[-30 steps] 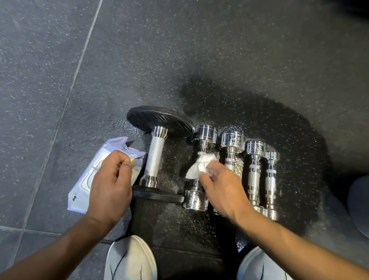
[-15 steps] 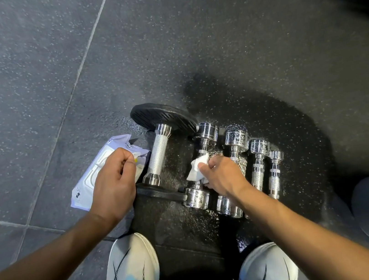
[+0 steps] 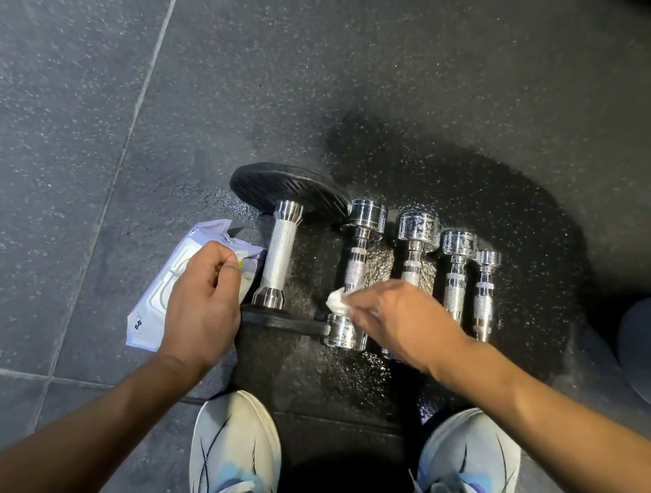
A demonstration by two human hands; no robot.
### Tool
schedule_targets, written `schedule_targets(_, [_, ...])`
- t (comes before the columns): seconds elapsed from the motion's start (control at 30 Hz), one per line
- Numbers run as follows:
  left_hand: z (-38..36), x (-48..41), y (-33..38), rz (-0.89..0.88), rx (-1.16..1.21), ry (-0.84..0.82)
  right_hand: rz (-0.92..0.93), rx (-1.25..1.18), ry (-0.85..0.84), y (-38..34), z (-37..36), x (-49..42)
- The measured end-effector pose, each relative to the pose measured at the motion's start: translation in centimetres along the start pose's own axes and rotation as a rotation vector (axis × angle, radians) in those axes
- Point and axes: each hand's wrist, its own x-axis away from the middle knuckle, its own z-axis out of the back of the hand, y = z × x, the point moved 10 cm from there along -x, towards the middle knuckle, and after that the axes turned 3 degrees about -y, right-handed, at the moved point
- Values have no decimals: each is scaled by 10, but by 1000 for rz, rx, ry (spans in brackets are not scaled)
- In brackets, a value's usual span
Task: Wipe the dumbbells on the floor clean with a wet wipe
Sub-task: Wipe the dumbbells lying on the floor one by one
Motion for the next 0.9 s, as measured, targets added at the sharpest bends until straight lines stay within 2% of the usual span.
schedule_targets(0.13, [0,-1,-1,5,-4,-1,32,85,-18,-16,-7,29])
schedule_targets(0.2, [0,-1,0,8,-15,-8,58,172,76,-17,-10,38])
schedule_targets(0.23, [0,-1,0,10,-24,-18,28,202,130,-18,-6,42])
schedule_targets(0.33, [-4,-5,-2,43,-26,-109,-50,238,144,-15,-22,52])
schedule_targets(0.4, [-9,-8,-2,59,-40,-185,5,271,132,-29,-31,60])
schedule_targets(0.5, [-8,-8,-1,55,-63,-192,79,296,172,-40,-33,64])
schedule_targets(0.7, [-7,-8,-6,59,-37,-160,69,118,451,-19,29,48])
schedule_targets(0.9, [-6,-8,-5,56,-48,-156,249,-138,320,-14,-10,-2])
